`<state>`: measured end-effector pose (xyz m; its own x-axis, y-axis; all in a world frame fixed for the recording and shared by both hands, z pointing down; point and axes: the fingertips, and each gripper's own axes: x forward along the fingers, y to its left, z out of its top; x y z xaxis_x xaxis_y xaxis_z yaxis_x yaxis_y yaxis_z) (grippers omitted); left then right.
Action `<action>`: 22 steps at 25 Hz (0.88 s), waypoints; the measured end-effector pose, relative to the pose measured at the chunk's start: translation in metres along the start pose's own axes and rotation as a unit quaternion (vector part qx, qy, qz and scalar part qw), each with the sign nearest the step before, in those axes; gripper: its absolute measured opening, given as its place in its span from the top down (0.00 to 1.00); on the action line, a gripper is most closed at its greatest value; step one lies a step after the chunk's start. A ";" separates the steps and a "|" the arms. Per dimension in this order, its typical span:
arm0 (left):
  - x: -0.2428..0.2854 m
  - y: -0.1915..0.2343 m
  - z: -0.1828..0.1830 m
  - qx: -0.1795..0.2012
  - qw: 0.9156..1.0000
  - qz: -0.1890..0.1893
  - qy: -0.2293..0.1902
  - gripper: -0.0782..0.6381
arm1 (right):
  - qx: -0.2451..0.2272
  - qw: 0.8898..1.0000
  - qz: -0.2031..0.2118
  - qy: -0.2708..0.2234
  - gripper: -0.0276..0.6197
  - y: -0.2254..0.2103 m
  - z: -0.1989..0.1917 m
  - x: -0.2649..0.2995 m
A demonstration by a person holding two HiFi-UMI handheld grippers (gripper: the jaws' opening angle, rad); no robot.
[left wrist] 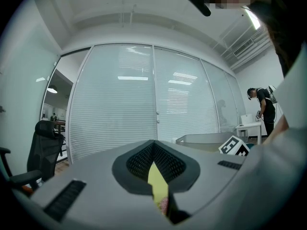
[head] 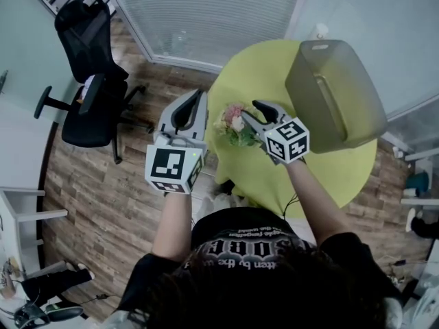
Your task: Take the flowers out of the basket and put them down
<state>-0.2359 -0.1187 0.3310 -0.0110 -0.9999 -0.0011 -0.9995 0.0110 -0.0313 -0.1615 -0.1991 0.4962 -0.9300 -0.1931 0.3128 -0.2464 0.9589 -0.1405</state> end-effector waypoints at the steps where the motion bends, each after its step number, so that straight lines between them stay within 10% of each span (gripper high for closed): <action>1: 0.001 -0.001 0.000 0.000 1.000 -0.001 0.000 0.89 | 0.000 1.000 0.000 -0.012 0.67 0.002 0.009 -0.003; 22: 0.007 -0.012 0.000 -0.010 1.000 -0.008 -0.006 0.89 | -0.061 0.987 -0.028 -0.143 0.91 0.037 0.148 -0.077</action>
<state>-0.2237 -0.1263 0.3315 0.0055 -0.9999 -0.0127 -0.9999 -0.0054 -0.0107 -0.1393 -0.1795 0.3276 -0.9594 -0.2798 0.0364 -0.2804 0.9598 -0.0119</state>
